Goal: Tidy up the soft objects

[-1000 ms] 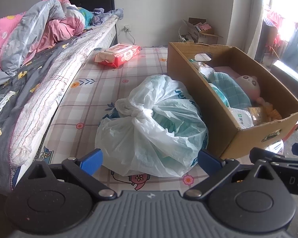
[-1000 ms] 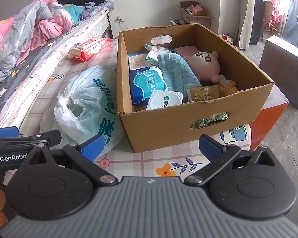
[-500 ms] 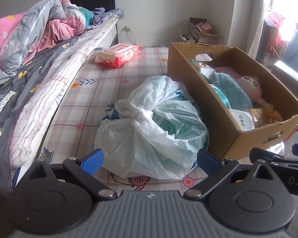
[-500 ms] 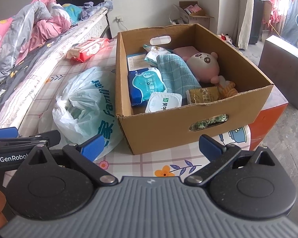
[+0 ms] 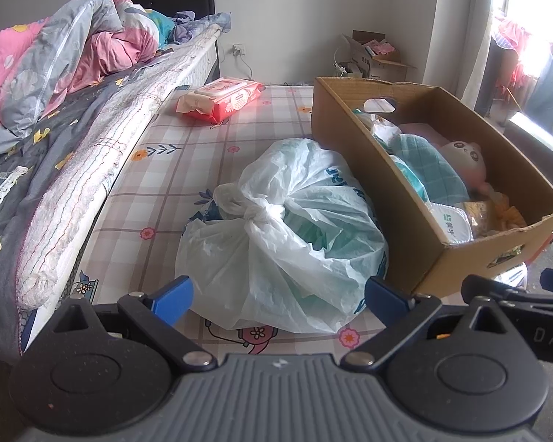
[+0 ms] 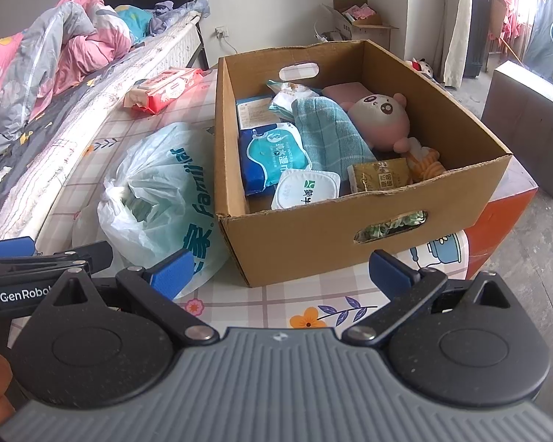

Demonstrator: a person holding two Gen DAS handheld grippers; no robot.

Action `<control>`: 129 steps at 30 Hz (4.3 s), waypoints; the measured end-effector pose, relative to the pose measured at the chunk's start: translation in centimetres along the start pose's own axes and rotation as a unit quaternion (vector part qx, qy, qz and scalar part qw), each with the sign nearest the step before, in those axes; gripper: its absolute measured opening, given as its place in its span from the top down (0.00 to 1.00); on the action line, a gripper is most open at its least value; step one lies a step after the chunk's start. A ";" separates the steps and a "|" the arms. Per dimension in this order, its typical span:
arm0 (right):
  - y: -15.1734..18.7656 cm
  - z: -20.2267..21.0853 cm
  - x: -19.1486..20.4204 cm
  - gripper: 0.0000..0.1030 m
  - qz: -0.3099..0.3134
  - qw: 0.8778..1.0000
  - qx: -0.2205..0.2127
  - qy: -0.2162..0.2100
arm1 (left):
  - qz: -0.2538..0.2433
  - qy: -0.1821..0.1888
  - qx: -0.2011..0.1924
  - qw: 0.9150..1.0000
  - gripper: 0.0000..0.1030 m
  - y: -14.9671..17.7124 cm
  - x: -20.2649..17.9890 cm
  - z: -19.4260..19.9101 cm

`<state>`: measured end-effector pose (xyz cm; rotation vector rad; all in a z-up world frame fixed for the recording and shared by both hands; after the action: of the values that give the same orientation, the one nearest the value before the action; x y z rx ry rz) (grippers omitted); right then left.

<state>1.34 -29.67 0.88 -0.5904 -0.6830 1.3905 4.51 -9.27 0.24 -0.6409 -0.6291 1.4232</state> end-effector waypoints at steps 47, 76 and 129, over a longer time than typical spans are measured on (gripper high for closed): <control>0.7 -1.4 -1.3 0.01 0.014 0.999 0.039 0.017 | 0.010 0.022 0.059 0.998 0.03 1.4 -1.1 -2.0; 0.8 -1.8 -1.6 0.01 0.015 0.999 0.038 0.013 | 0.008 0.019 0.058 0.998 0.03 1.1 -1.4 -2.0; 0.7 -1.8 -1.3 0.01 0.018 0.999 0.039 0.013 | 0.010 0.022 0.060 0.998 0.04 1.4 -0.9 -2.0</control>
<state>2.14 -30.85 -0.94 -0.5599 -0.5981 1.4336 5.02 -10.18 -2.16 -0.5830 -0.4998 1.4512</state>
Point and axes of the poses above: each gripper's, at about its wrist camera, not at the fingertips, and z roughly against the way its jaws point, x to its left, y to its underside, the point moved 3 cm from there along -z, roughly the way its jaws point, and after that the axes turned 5 degrees about -x, right-handed, at the moved point
